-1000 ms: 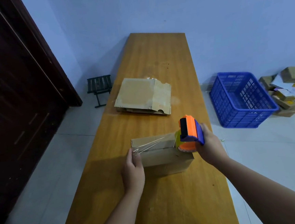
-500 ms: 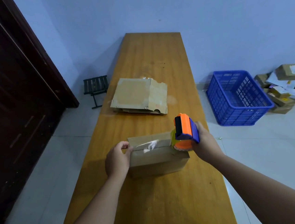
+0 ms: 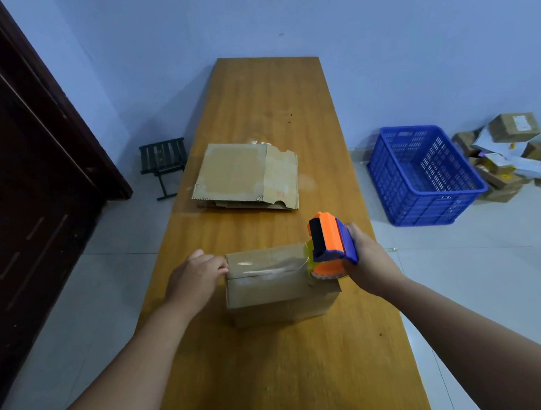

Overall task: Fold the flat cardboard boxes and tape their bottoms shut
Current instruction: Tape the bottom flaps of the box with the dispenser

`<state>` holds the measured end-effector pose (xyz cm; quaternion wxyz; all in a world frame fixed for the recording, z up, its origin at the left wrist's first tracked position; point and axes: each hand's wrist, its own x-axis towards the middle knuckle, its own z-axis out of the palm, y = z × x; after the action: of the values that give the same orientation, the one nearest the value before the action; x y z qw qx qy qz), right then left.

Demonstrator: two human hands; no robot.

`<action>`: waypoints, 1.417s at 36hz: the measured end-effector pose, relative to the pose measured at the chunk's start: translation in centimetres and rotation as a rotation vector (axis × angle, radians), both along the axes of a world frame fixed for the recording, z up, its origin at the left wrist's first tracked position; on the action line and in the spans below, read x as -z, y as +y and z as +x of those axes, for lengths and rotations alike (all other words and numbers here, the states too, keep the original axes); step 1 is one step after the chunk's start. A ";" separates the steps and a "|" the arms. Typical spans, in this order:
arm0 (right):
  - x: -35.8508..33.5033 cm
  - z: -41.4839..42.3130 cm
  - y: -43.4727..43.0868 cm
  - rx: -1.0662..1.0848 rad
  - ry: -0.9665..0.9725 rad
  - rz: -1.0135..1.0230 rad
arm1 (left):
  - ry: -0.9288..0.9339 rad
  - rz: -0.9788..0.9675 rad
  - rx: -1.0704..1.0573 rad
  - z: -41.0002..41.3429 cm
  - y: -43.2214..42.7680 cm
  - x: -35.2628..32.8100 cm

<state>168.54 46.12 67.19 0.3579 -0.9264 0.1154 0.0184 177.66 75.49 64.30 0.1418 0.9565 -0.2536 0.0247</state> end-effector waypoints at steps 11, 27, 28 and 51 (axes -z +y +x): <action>-0.4 -0.1 -0.2 -0.018 0.025 0.008 | 0.498 0.091 -0.054 3.5 -0.9 -2.4; 0.2 -0.5 0.6 0.106 -0.020 0.146 | 0.276 -0.114 -0.227 -3.6 -7.0 2.5; 0.3 -0.6 0.6 0.120 -0.031 0.158 | 0.306 -0.124 -0.231 -3.3 -6.9 2.7; -1.5 0.0 -1.9 -0.059 -0.072 -0.255 | 0.295 0.099 -0.255 -3.5 -7.9 2.0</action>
<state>168.53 44.20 68.65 0.2402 -0.9675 0.0766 -0.0190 174.19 67.58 62.29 0.1258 0.9800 -0.1079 -0.1105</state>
